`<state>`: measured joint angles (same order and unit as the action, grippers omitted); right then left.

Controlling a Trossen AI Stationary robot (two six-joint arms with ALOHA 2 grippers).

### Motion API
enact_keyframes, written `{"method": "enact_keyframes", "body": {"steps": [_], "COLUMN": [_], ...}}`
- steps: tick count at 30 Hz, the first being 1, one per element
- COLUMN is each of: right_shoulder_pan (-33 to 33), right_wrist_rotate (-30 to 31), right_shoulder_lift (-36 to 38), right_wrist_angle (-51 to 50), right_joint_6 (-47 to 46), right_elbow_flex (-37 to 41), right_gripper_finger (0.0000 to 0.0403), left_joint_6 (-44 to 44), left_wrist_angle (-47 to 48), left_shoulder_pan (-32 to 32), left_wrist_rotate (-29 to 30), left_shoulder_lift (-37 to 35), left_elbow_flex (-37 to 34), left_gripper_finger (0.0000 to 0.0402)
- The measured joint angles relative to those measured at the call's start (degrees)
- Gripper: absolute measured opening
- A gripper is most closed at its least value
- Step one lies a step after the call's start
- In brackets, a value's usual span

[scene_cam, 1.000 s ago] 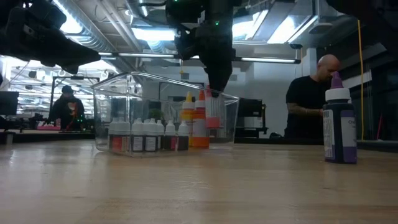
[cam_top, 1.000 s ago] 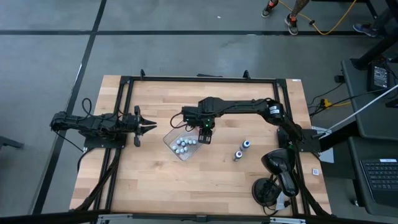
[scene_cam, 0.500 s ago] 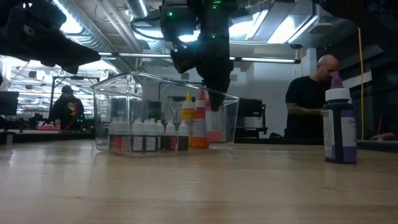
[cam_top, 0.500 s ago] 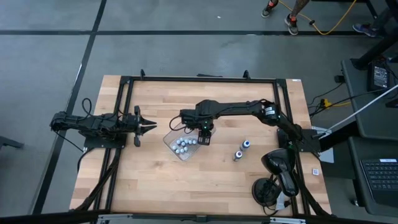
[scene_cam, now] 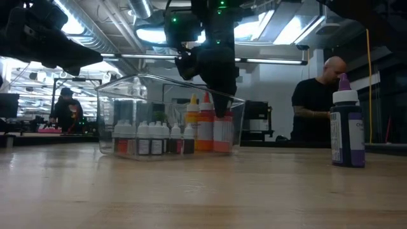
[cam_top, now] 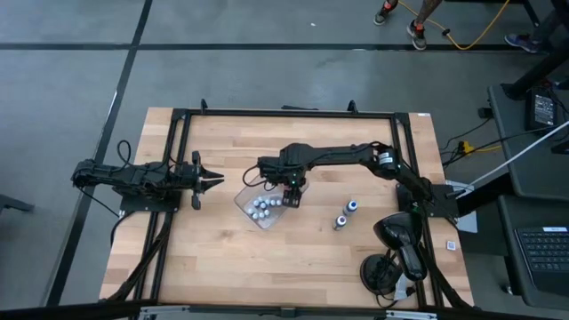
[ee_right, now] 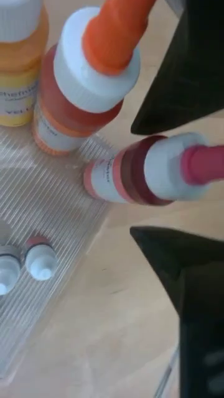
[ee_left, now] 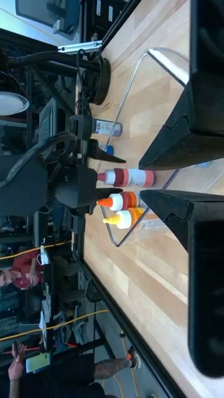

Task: Pick & Place food coloring
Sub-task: Put the large pink food coloring bottle into the transparent bin, then put the large blue food coloring bottle into the transparent bin

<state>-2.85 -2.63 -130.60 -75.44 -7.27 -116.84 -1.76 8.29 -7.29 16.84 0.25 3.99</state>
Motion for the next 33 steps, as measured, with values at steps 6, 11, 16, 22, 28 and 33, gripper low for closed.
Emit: {"method": "enact_keyframes", "body": {"steps": [6, 11, 16, 22, 28, 33], "right_shoulder_pan": [-0.32, -0.63, -0.90, -1.83, -2.68, -2.67], "right_wrist_rotate": [0.02, 0.11, 0.55, 0.19, 3.34, 11.10], "right_shoulder_lift": [0.32, 0.35, 0.43, 2.82, 3.99, 5.34], "right_wrist_angle": [-3.74, -8.35, -14.88, -14.64, -14.62, -13.68], "right_joint_6": [-1.27, -2.11, -11.04, -31.89, -45.22, -54.18], "right_elbow_flex": [-3.21, -9.80, -16.70, -16.96, -16.92, -16.87], "right_gripper_finger": [0.0297, 0.0303, 0.0304, 0.0304, 0.0305, 0.0305], "left_joint_6": [0.00, 0.00, -0.01, 0.00, 0.00, 0.00], "left_wrist_angle": [0.00, 0.00, -0.02, -0.02, -0.01, -0.02], "left_shoulder_pan": [0.02, 0.00, 0.01, 0.00, 0.01, 0.00], "left_wrist_rotate": [0.00, 0.00, 0.00, 0.00, -0.01, 0.00], "left_shoulder_lift": [-0.01, -0.01, -0.01, 0.00, 0.00, 0.00], "left_elbow_flex": [0.01, 0.01, 0.01, 0.00, 0.00, 0.00], "left_gripper_finger": [0.0054, 0.0054, 0.0058, 0.0056, 0.0056, 0.0058]}}
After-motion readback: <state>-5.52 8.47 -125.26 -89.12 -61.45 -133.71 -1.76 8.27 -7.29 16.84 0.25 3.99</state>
